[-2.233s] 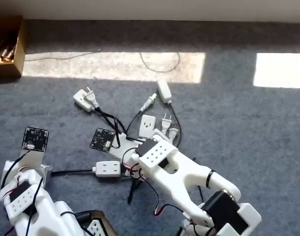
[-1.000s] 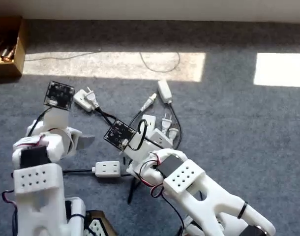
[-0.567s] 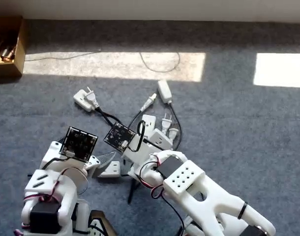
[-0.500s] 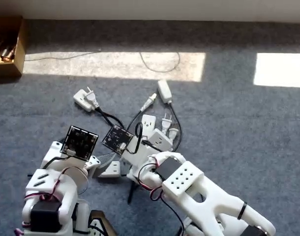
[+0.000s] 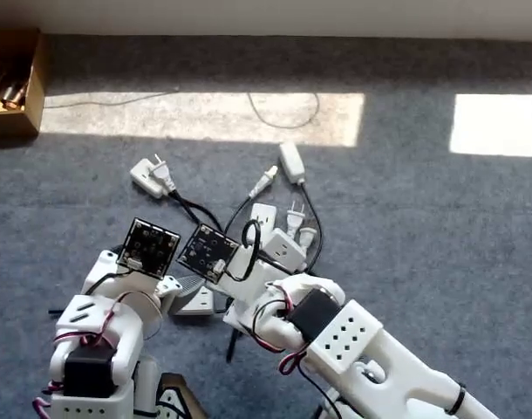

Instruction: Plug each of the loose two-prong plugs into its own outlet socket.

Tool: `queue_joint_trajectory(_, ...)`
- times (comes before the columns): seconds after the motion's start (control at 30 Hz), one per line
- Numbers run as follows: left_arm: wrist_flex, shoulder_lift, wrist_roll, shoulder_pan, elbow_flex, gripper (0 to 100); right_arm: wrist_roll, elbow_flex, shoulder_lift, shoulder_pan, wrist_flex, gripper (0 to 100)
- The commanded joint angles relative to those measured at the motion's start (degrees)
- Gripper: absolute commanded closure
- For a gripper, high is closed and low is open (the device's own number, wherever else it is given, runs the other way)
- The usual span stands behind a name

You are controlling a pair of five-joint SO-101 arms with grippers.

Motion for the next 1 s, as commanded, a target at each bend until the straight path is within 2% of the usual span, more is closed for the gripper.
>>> queue_joint_trajectory(0.0,-0.8,0.3,0.6,0.8,0.0,60,-0.6,-6.3,-1.1,-0.6,1.7,99.1)
queue_joint_trajectory(0.2,-1.1,0.2,0.6,0.8,1.5,60,-0.5,-16.3,0.7,-0.4,8.8,99.1)
queue_joint_trajectory(0.43,-1.1,0.2,0.6,2.2,1.0,60,-0.3,-19.1,5.1,-0.3,9.8,99.1)
queue_joint_trajectory(0.5,-1.2,0.1,0.6,-0.9,-0.4,60,1.2,-18.9,6.8,-0.1,9.9,99.1)
queue_joint_trajectory(0.73,-6.0,4.2,0.8,-19.9,-8.0,60,1.6,-19.1,13.0,4.7,10.9,99.1)
queue_joint_trajectory(0.87,-7.5,18.2,1.0,-24.6,-13.9,60,1.3,-25.5,16.8,4.4,16.5,99.1)
queue_joint_trajectory(0.97,-7.2,33.5,1.0,-26.2,-19.9,60,-1.9,-31.3,20.1,4.4,20.2,99.1)
